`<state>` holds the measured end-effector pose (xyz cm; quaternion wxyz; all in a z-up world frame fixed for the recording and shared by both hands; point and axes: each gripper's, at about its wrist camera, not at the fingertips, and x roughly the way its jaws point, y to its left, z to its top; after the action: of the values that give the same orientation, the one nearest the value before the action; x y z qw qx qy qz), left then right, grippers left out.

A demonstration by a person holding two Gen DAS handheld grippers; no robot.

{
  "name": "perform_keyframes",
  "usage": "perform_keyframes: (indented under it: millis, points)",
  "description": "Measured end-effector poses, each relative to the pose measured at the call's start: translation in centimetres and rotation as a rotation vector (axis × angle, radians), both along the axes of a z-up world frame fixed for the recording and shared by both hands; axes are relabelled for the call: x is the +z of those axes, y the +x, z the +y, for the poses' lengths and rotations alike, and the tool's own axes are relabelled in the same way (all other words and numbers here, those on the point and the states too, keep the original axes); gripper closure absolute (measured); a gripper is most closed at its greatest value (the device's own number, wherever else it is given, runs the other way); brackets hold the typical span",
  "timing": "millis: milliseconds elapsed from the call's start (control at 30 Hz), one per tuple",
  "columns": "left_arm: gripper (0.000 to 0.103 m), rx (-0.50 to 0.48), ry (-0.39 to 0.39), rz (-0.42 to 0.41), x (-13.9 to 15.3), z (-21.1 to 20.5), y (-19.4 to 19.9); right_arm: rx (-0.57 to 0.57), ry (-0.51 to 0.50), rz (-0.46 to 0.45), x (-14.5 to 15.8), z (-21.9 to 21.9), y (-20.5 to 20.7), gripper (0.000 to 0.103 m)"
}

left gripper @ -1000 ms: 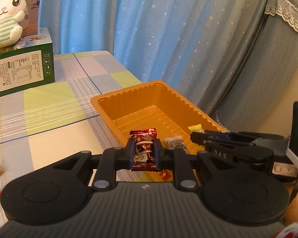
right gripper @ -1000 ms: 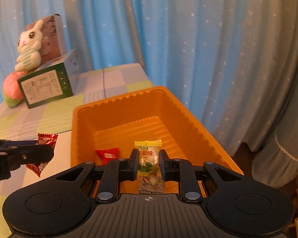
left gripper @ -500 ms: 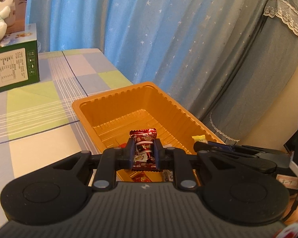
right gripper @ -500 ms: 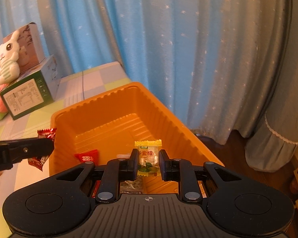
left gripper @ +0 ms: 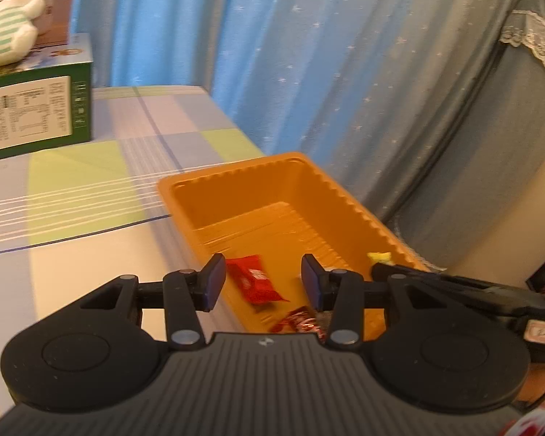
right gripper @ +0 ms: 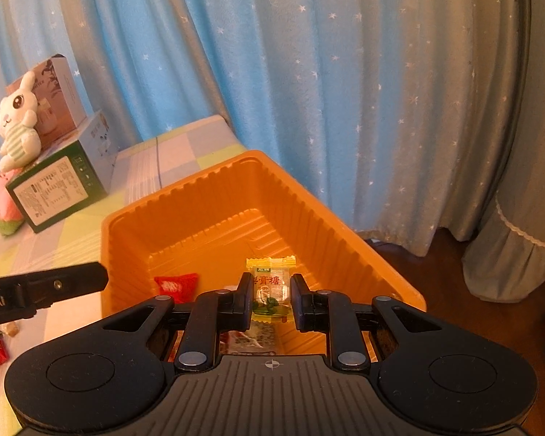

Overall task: Organize snacks
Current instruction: 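Carry both candies over the orange tray and open both grippers, then withdraw both grippers from the tray back toward the candies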

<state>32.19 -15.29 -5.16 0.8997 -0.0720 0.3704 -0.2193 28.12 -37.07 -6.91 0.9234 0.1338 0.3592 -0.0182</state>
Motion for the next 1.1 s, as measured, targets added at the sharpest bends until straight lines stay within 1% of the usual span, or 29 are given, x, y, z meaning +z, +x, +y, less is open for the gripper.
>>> perform_keyframes:
  millis: [167,267,400,433,467,567,600,833,1100]
  points:
    - [0.062,0.028,0.014,-0.002,0.0,1.0,0.0,0.024,0.015,-0.023,0.3,0.6,0.0,0.081]
    - [0.062,0.033,0.01,-0.001,0.1,1.3,0.0,0.039,0.023,-0.043,0.5,1.0,0.0,0.081]
    - [0.06,0.037,0.013,-0.003,0.2,1.7,0.0,0.096,0.046,-0.066,0.6,1.5,0.2,0.081]
    - [0.06,0.038,0.013,-0.002,0.3,1.9,0.0,0.095,0.039,-0.074,0.7,1.7,0.3,0.081]
    - [0.06,0.04,0.015,-0.002,0.3,2.1,0.0,0.086,0.032,-0.085,0.7,1.7,0.3,0.079]
    - [0.059,0.05,0.028,-0.013,0.5,2.8,-0.1,0.039,0.057,-0.104,0.9,1.2,0.2,0.059]
    - [0.058,0.054,0.03,-0.015,0.5,3.1,-0.2,0.027,0.056,-0.103,0.9,1.1,0.3,0.058]
    - [0.056,0.092,0.039,-0.014,0.4,5.2,-0.4,0.027,0.043,-0.089,1.0,1.7,0.6,0.058]
    - [0.054,0.103,0.053,-0.023,0.6,6.7,-0.8,0.076,0.012,-0.084,1.1,4.2,0.8,0.058]
